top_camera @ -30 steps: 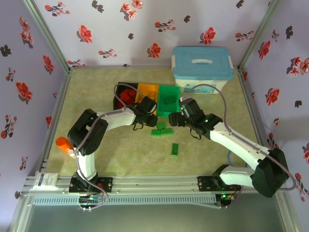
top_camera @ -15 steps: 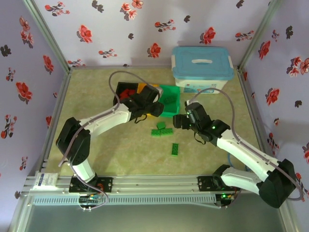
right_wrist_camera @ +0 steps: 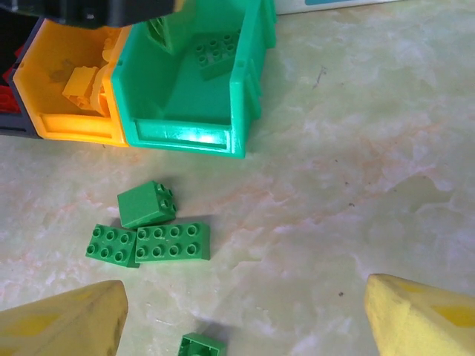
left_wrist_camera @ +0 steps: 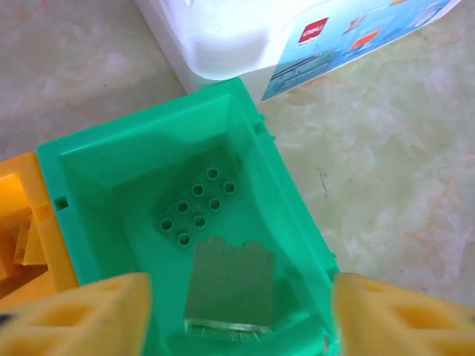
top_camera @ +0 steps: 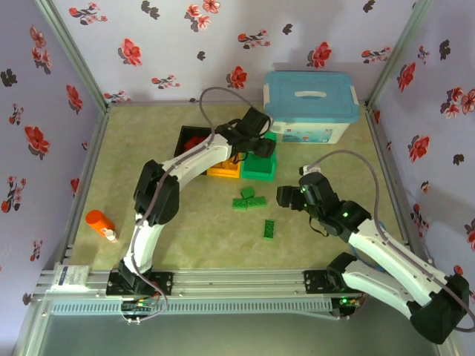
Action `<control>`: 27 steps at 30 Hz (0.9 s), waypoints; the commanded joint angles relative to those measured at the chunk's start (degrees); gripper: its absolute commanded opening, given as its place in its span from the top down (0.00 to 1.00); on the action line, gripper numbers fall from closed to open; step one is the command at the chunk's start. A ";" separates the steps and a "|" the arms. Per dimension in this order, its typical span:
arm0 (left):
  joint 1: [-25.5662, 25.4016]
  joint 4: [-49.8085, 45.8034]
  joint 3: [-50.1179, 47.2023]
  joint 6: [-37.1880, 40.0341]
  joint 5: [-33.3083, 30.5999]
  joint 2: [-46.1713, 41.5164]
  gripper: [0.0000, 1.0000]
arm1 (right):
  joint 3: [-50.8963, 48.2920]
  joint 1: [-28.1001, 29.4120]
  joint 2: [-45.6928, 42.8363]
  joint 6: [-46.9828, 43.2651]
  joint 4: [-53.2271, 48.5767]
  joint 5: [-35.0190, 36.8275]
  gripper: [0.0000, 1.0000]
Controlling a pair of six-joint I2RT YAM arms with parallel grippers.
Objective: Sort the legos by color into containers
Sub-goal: Place the lego in the container, then pick up the lego from the bottom-center of the table.
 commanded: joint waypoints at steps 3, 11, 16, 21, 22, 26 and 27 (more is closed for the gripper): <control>-0.15 -6.42 4.78 2.19 -1.07 -0.32 0.18 | -3.87 -0.29 -1.39 3.09 -0.92 -3.84 0.12; -1.31 4.03 -14.95 0.28 -3.08 -15.46 0.17 | -6.80 0.57 -1.35 5.05 -1.54 -8.73 0.16; -1.40 10.92 -30.06 -2.88 -3.72 -25.91 0.17 | -7.82 3.47 -0.14 7.57 -0.95 -8.89 0.20; -1.40 13.24 -41.15 -3.94 -6.52 -34.13 0.16 | -8.64 10.15 5.19 11.57 2.25 -5.97 0.22; -1.36 13.06 -42.74 -3.94 -7.38 -35.19 0.16 | -8.66 11.57 6.82 12.40 2.93 -5.30 0.22; -1.31 12.98 -48.09 -4.95 -8.79 -39.87 0.16 | -8.75 14.41 13.09 15.81 5.89 -4.74 0.24; -1.36 13.09 -49.57 -5.44 -8.95 -40.95 0.16 | -8.75 15.07 14.48 16.36 6.78 -4.54 0.24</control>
